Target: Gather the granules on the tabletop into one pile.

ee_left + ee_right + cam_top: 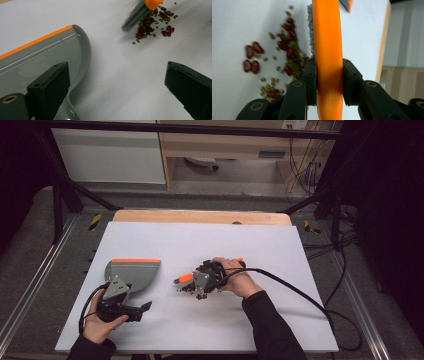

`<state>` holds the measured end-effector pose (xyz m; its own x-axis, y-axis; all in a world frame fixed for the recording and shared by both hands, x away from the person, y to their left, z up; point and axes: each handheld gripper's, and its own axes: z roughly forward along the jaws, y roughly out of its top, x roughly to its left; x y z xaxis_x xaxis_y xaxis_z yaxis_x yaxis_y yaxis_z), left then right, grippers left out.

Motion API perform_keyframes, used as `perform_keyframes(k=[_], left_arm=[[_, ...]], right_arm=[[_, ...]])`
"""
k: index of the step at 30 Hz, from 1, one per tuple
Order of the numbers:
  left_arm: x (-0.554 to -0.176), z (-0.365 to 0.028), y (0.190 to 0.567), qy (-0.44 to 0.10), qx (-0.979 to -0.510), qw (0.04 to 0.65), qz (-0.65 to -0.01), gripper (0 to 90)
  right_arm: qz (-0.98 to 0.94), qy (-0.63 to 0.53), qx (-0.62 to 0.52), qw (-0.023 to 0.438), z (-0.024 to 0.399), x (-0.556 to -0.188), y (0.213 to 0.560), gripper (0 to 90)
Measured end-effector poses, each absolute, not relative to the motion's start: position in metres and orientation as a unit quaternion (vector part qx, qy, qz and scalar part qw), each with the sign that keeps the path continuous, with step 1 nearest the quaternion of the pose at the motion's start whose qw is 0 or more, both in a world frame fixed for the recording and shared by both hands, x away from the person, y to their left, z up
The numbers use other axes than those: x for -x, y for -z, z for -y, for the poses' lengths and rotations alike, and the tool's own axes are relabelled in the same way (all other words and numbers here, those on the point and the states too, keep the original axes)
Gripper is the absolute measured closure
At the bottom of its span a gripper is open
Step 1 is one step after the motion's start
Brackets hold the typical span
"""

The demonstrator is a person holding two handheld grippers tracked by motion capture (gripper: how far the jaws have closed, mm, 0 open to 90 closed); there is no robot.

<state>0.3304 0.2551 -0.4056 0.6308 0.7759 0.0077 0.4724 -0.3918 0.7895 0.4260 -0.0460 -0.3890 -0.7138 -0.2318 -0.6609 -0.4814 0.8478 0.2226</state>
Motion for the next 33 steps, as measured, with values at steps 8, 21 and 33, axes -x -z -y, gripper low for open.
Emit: perform_keyframes(k=[8, 21, 33], left_arm=[[-0.33, -0.255, 0.405, -0.192, -0.813, 0.395, -0.384, 5.9], [-0.331, -0.254, 0.406, -0.189, -0.814, 0.394, -0.383, 5.9], [-0.331, -0.254, 0.407, -0.189, -0.814, 0.394, -0.384, 5.9]], right_arm=[[-0.931, -0.156, 0.035, 0.327, 0.075, -0.439, 0.372, 69.0], [-0.907, -0.081, -0.298, 0.287, 0.112, -0.449, 0.367, 69.1], [-0.895, -0.053, -0.343, 0.281, 0.095, -0.445, 0.39, 69.1]])
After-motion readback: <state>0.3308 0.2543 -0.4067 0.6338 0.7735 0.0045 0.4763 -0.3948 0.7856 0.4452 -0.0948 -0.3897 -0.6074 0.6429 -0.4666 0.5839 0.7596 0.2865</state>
